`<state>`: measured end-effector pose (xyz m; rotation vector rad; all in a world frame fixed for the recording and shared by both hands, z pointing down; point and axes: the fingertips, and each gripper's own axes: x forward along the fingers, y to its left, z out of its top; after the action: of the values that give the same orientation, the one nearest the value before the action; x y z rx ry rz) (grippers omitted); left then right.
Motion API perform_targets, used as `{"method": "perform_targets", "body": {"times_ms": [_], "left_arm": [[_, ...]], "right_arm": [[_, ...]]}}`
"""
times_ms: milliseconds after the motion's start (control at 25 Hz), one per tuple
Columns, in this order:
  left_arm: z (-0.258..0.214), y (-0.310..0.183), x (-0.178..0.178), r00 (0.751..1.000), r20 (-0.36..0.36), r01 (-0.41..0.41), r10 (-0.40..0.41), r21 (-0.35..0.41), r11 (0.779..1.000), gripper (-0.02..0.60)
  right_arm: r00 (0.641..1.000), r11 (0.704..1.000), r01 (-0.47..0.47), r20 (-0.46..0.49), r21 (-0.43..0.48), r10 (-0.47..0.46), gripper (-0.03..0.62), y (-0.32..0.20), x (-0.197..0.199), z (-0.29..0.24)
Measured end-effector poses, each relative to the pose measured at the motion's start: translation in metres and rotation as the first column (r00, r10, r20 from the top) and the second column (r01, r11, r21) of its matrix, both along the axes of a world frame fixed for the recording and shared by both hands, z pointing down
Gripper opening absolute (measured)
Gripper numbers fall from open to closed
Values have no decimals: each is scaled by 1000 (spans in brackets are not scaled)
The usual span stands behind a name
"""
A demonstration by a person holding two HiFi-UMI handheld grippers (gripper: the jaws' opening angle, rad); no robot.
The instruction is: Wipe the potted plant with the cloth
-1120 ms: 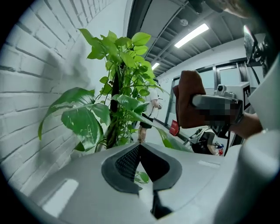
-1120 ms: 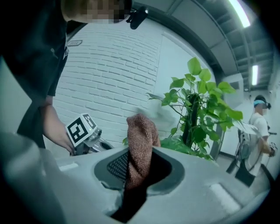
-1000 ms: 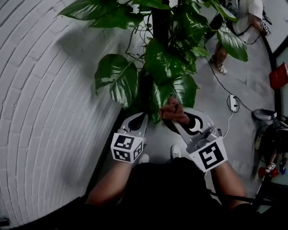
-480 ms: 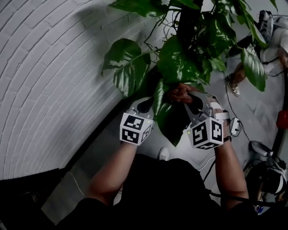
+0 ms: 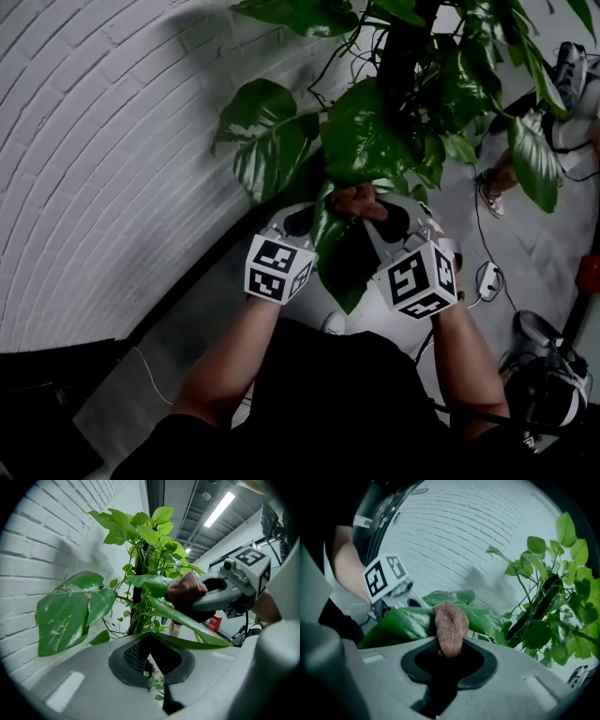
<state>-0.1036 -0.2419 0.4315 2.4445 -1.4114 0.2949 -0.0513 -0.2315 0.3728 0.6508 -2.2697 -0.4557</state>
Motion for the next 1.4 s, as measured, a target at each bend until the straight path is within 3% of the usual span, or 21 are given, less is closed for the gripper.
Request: {"method": "perform_targets", "body": {"times_ms": [80,160,320,440,840,1400], "left_arm": [[1,1,0,1000,10,-3,3,-3,1000,17],[1,0,-1,1000,10,-2,2,-2,1000,17],[0,-2,-3,1000,5,6,-6,-8,1000,17],[1,-4,1,1000,6,2,-2,-11,1000,17],[2,-2,11,1000,3,-11,11,-16,1000,17],[9,0,5,999,-19,48,-49,-55,997,17]], "right_arm": [[997,999,43,64,-28,-42,58,11,-16,-15],[994,996,87,68,8,-87,58,16,-31,-25],[975,968,222,-26,120,-221,58,28,-56,-28],[951,940,296,-147,168,-273,58,24,-51,-9],[968,966,202,-183,161,-172,58,-24,18,14],[996,996,67,-61,62,-63,58,-50,73,46]]}}
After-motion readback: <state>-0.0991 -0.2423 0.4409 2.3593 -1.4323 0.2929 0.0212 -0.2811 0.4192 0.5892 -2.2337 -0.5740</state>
